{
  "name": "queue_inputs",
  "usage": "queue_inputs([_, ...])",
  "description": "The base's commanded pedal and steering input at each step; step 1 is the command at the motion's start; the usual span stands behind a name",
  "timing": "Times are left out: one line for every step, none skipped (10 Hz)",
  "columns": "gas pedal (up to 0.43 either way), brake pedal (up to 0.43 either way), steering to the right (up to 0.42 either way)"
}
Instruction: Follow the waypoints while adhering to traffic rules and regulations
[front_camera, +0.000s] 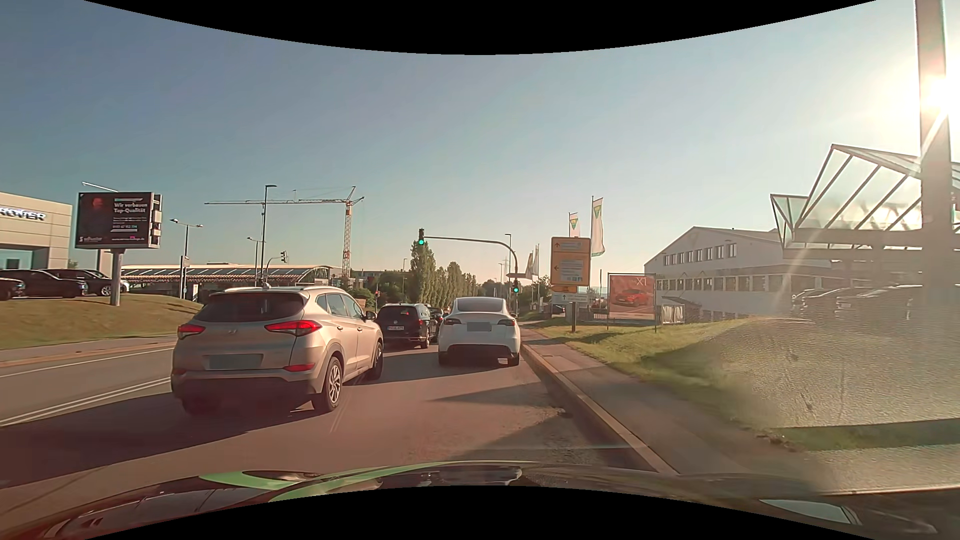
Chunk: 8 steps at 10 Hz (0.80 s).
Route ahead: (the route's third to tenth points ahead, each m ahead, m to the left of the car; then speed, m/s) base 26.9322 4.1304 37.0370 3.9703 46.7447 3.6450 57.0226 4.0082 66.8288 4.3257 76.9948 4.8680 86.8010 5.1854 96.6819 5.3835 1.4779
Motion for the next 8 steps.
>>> queue_inputs([0.0, 0.0, 0.0])
queue_inputs([0.0, 0.0, 0.0])
queue_inputs([0.0, 0.0, 0.0])
queue_inputs([0.0, 0.0, 0.0])
queue_inputs([0.0, 0.0, 0.0])
queue_inputs([0.0, 0.0, 0.0])
queue_inputs([0.0, 0.0, 0.0])
queue_inputs([0.0, 0.0, 0.0])
